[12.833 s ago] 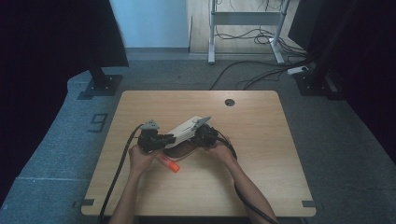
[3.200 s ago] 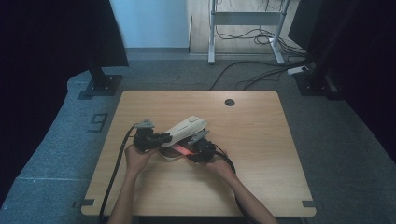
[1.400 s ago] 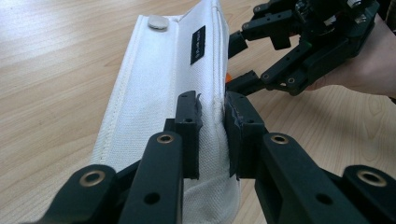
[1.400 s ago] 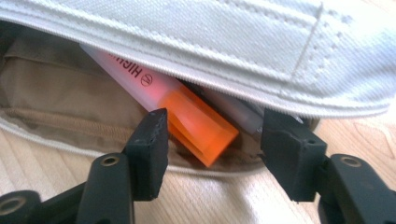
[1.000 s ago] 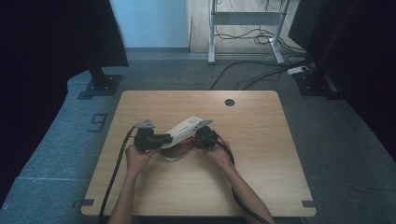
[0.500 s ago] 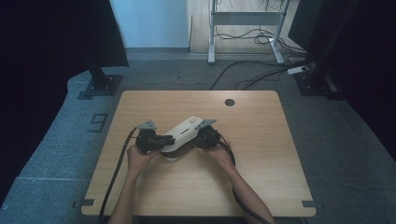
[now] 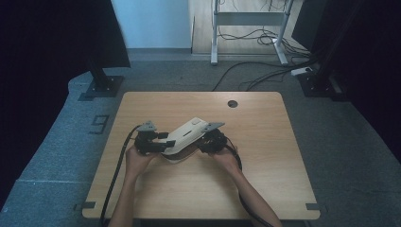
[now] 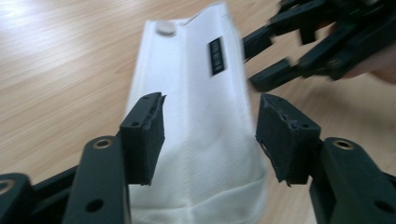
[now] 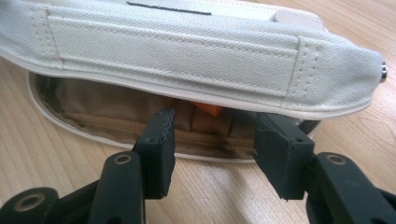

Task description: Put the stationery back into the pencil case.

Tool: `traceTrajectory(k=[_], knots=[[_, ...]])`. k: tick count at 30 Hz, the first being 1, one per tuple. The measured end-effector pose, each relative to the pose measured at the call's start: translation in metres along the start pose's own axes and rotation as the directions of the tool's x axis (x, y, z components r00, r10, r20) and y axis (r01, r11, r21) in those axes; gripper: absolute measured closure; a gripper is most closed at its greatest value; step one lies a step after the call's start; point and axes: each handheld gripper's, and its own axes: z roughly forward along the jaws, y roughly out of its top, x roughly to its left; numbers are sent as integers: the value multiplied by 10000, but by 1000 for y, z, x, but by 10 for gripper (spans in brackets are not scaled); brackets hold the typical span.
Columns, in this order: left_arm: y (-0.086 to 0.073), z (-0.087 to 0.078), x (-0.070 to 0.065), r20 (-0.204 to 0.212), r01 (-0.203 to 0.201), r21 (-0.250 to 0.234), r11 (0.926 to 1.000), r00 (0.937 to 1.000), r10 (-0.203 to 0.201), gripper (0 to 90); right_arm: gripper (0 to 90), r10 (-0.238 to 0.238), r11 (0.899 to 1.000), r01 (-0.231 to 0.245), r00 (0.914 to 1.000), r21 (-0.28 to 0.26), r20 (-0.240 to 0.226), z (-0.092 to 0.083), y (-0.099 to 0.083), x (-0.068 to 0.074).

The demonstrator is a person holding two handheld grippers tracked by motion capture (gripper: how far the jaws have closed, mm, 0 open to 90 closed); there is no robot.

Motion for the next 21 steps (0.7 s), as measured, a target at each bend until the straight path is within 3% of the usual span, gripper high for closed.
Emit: traceTrajectory(k=[6,10,16,21], knots=[[-5,1,5,-177,216,-275,9994,9996,-221,331,452,23,9999,-23,10000,-120,12,-5,-2,0],[-9,5,9,-225,327,-197,9993,9992,-331,309,444,33,9998,-33,10000,-193,20,-8,-4,0],[-13,21,4,-601,89,328,9994,9982,-69,246,438,49,9996,-49,10000,-291,-5,-14,-6,-1],[-13,25,0,-909,-38,334,9994,9958,68,213,429,98,9996,-99,9999,-271,-47,-16,-9,-3]])
